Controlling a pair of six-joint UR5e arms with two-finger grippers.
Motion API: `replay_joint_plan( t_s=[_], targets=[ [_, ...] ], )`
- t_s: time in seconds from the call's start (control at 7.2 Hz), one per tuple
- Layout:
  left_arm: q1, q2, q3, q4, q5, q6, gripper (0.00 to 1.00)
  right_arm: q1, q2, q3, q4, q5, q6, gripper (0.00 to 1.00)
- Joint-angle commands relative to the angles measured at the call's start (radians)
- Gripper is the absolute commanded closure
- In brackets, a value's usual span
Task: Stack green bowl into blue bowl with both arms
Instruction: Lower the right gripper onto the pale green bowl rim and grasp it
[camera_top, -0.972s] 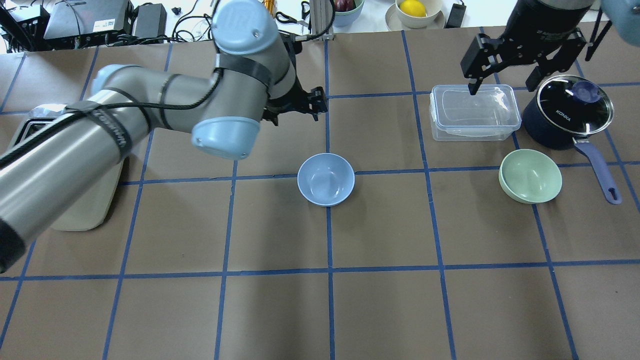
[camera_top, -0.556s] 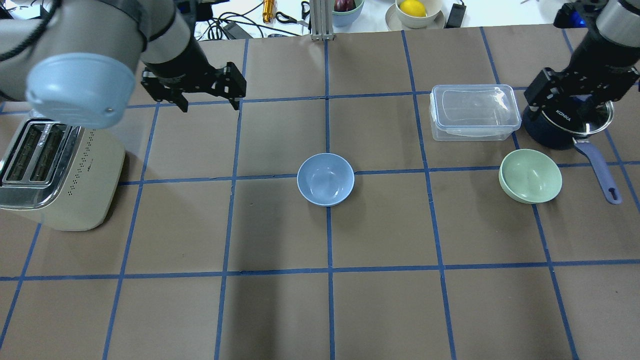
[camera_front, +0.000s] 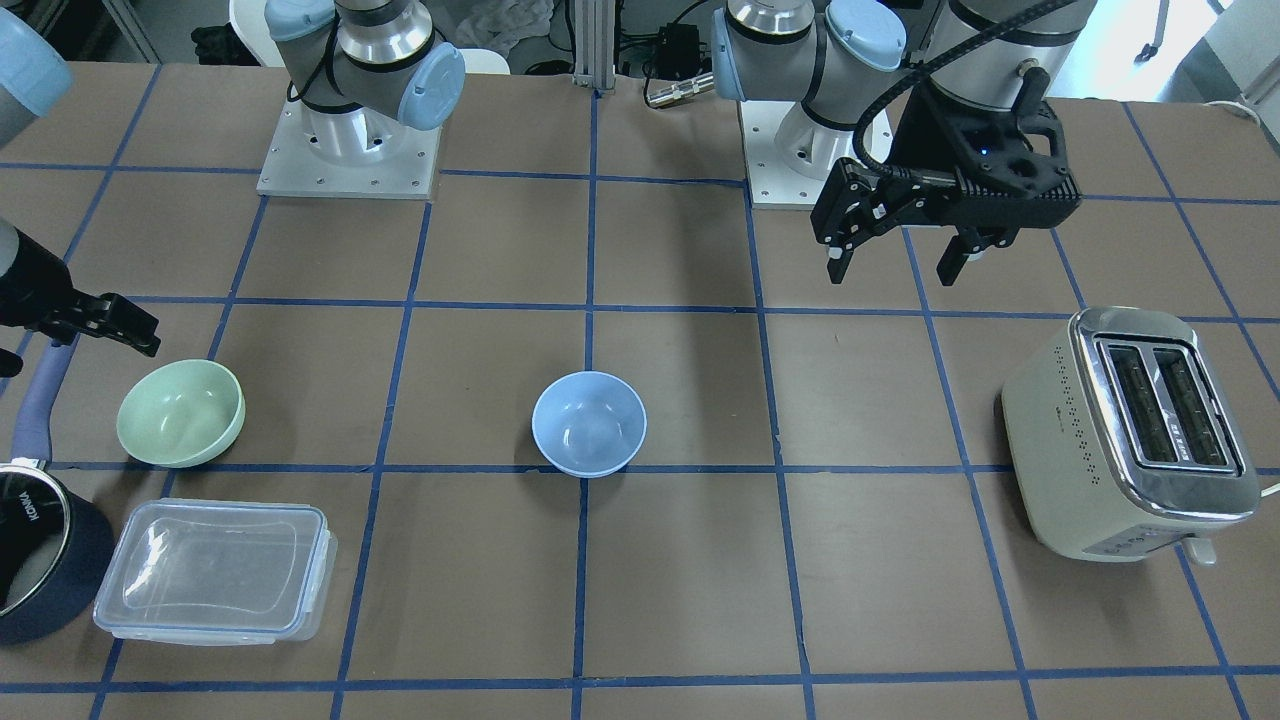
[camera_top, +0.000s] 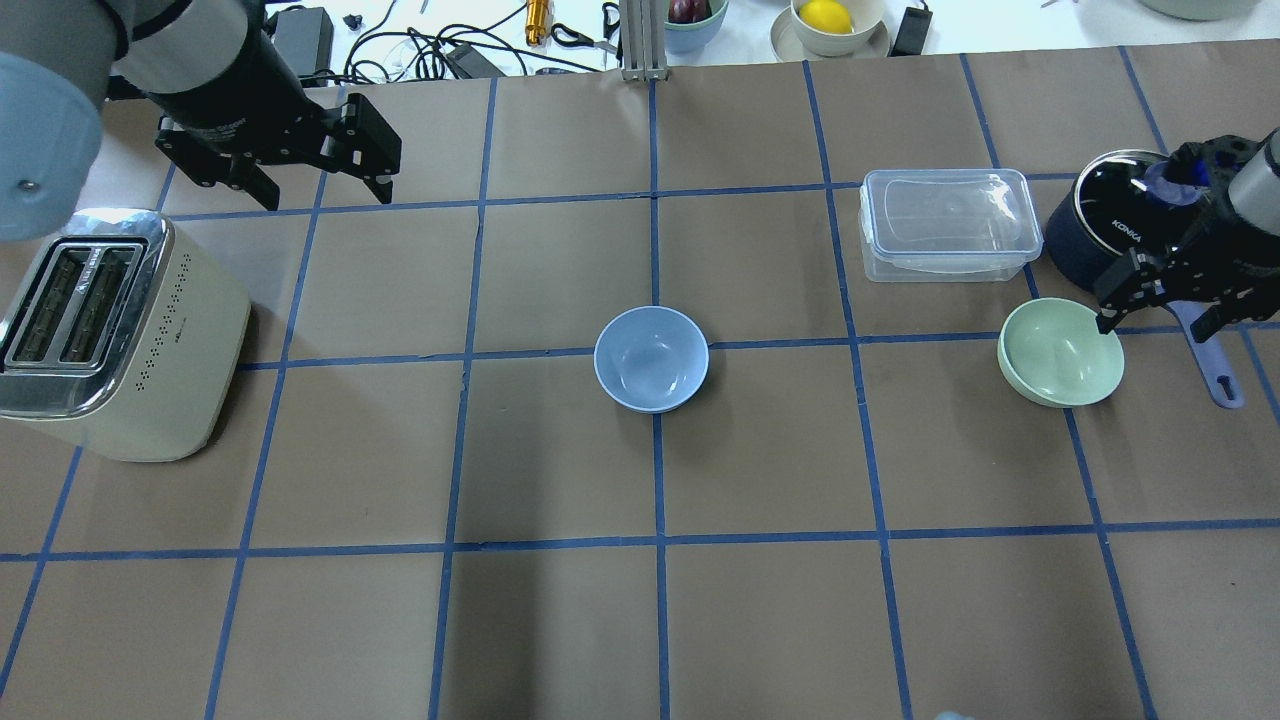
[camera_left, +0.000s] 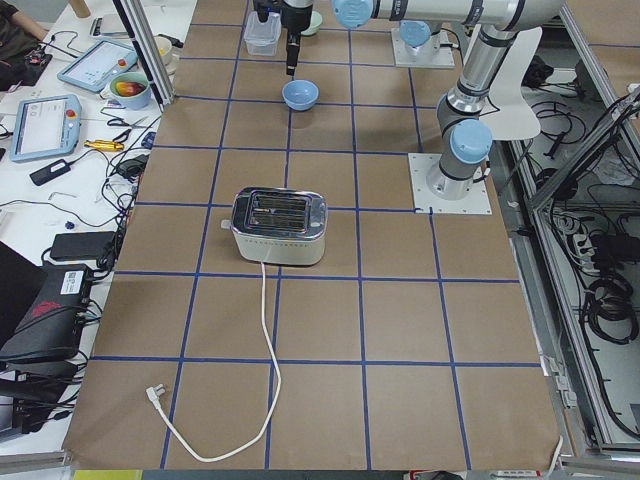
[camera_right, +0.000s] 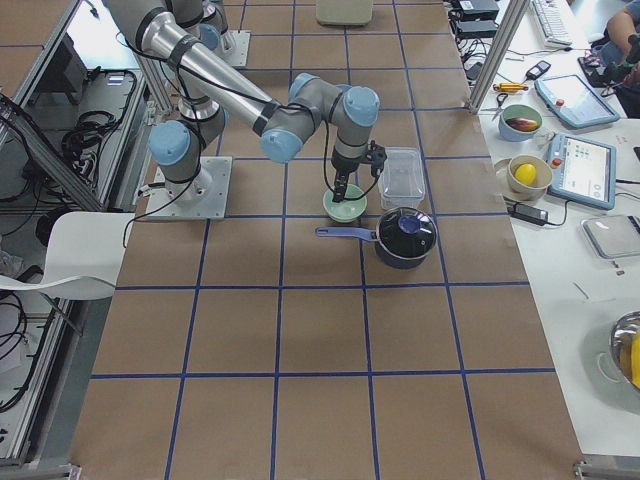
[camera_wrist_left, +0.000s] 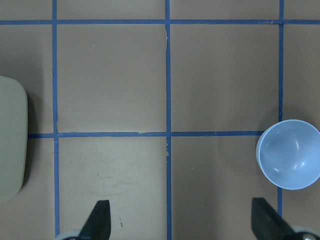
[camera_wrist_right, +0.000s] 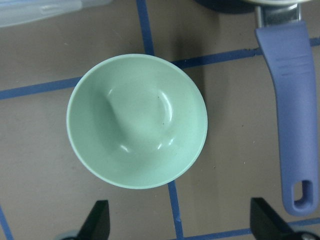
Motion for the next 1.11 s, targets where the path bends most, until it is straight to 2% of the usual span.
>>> replay_joint_plan(
  t_s=[0.0,0.14,0.28,0.42,0.56,0.69,0.97],
  targets=[
    [0.02,0.02,-0.007,0.012,-0.002,0.018,0.0,-0.009,0.087,0.075,-0.144,-0.062,0.042,0.03],
    [0.021,0.023,-0.006,0.012,-0.003,0.018,0.0,-0.009,0.092,0.095,-0.146,-0.062,0.049,0.09],
    [0.027,0.023,-0.001,0.012,-0.003,0.019,0.0,-0.009,0.097,0.112,-0.151,-0.061,0.053,0.2],
    [0.027,0.024,-0.007,0.012,-0.009,0.013,0.0,-0.009,0.098,0.118,-0.166,-0.059,0.046,0.46],
    [0.027,0.024,-0.01,0.012,-0.011,0.013,0.0,-0.009,0.098,0.118,-0.165,-0.059,0.039,0.81],
    [0.027,0.024,-0.011,0.012,-0.011,0.006,0.0,-0.009,0.098,0.118,-0.165,-0.058,0.038,1.0],
    [0.026,0.027,-0.014,0.011,-0.011,0.006,0.0,-0.009,0.095,0.108,-0.159,-0.056,0.042,1.0]
  ],
)
